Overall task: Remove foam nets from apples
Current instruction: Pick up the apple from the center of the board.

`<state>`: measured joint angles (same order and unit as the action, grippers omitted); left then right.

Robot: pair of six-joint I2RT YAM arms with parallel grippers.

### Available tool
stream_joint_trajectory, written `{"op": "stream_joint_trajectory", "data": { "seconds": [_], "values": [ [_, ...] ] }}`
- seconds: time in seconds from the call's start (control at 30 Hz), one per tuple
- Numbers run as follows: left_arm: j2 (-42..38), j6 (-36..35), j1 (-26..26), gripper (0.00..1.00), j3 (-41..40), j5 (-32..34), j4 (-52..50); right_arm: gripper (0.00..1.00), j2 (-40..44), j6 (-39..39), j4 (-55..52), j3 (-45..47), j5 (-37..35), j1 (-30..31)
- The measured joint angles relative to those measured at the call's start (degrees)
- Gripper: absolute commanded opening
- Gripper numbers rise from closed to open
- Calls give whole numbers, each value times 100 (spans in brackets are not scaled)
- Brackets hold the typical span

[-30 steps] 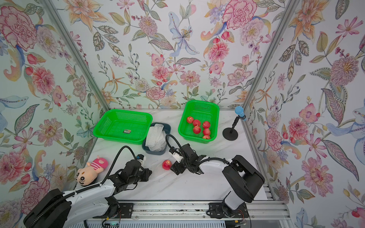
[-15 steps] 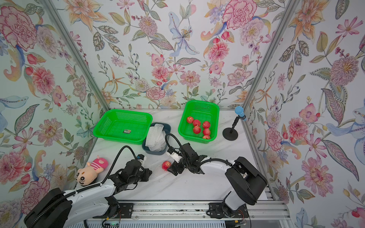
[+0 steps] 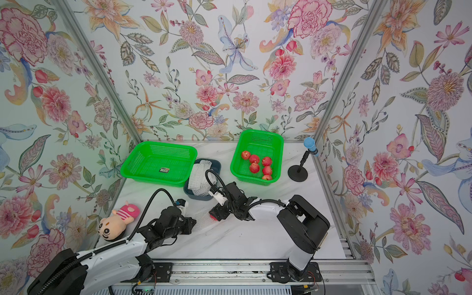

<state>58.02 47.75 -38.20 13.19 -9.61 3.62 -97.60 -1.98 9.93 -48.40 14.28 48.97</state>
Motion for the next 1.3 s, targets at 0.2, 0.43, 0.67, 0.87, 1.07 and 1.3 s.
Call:
{"op": "stream_joint_trajectory", "data": {
  "seconds": [0.2, 0.43, 0.67, 0.87, 1.07, 1.3],
  "values": [
    [7, 2, 0, 9, 0, 0, -4, 76, 0, -42, 7, 26, 9, 87],
    [66, 0, 0, 9, 0, -2, 4, 67, -13, -33, -70, 52, 0, 282],
    [4, 2, 0, 9, 0, 87, 2, 49, -33, -26, -136, 55, -98, 280],
    [11, 4, 0, 9, 0, 105, 4, 45, 227, -42, -98, 354, -83, 120],
    [87, 2, 0, 9, 44, 105, 7, 45, 1012, -160, 55, 1054, 529, -439],
    [142, -26, 0, 11, 85, 96, 31, 45, 1878, -302, 4, 1187, 979, -1169]
  ]
}}
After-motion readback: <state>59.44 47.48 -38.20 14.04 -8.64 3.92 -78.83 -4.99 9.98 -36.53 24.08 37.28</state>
